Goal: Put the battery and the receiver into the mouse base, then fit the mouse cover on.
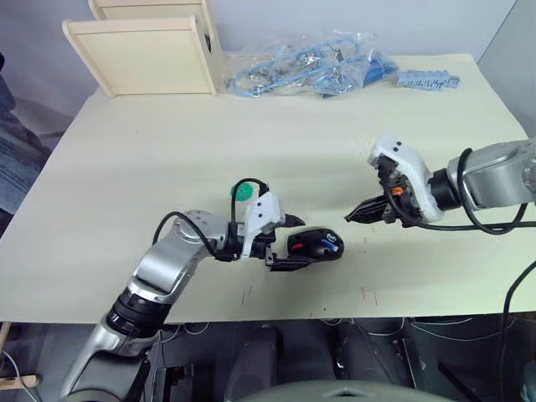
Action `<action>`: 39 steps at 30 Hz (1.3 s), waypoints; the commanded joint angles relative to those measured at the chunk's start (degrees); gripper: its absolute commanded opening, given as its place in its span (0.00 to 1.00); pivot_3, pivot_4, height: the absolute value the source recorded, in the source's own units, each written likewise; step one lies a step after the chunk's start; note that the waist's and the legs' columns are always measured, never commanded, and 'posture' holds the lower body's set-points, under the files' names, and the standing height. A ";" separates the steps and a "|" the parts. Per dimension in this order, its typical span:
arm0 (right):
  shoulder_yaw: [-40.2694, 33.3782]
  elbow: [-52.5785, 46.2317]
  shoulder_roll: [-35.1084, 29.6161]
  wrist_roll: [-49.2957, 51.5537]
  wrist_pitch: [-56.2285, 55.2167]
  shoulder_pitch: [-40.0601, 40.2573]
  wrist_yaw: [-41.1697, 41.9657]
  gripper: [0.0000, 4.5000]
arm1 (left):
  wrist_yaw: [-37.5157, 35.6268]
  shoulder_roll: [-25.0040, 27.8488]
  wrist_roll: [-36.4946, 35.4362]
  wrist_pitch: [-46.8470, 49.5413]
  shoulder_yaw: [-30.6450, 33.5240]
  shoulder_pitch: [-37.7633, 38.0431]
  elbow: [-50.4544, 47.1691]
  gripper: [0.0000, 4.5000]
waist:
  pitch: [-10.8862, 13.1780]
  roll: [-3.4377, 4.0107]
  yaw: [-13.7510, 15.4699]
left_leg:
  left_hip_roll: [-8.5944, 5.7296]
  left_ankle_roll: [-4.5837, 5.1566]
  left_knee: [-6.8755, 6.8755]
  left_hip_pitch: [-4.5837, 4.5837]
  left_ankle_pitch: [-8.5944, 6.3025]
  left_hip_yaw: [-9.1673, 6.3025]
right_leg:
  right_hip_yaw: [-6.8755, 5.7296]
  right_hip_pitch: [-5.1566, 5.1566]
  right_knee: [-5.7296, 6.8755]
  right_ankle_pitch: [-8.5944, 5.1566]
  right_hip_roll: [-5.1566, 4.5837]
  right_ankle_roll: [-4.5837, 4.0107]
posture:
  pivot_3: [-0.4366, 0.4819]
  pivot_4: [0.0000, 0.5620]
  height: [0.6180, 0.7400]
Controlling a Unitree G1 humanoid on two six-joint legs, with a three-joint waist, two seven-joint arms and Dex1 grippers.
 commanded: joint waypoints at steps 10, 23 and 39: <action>4.21 -1.72 0.09 -6.50 0.37 -4.62 7.17 0.00 | 1.61 -3.28 7.37 -7.32 -4.74 -3.42 6.12 1.00 | 0.00 0.00 0.32 | -0.01 0.00 0.01 0.00 0.00 -0.01 | -0.02 -0.01 0.03 0.01 -0.01 0.00 | 0.48 0.27 1.00; 7.49 -3.89 0.72 -13.73 0.36 -4.57 11.20 0.00 | 2.41 -6.95 10.53 -8.97 -6.61 -3.62 7.31 0.88 | 0.00 0.00 1.07 | -0.02 0.00 0.02 -0.03 0.00 -0.01 | -0.02 -0.05 0.03 0.01 -0.02 0.00 | 0.48 0.27 1.00; 26.85 3.67 -0.51 -32.62 -10.68 -13.08 25.50 0.00 | 0.31 -11.47 12.76 -12.77 -7.54 -10.80 17.09 0.66 | 0.00 0.01 0.98 | -0.06 -0.01 0.04 -0.03 0.01 -0.01 | -0.04 -0.06 0.04 0.01 -0.01 0.00 | 0.48 0.27 1.00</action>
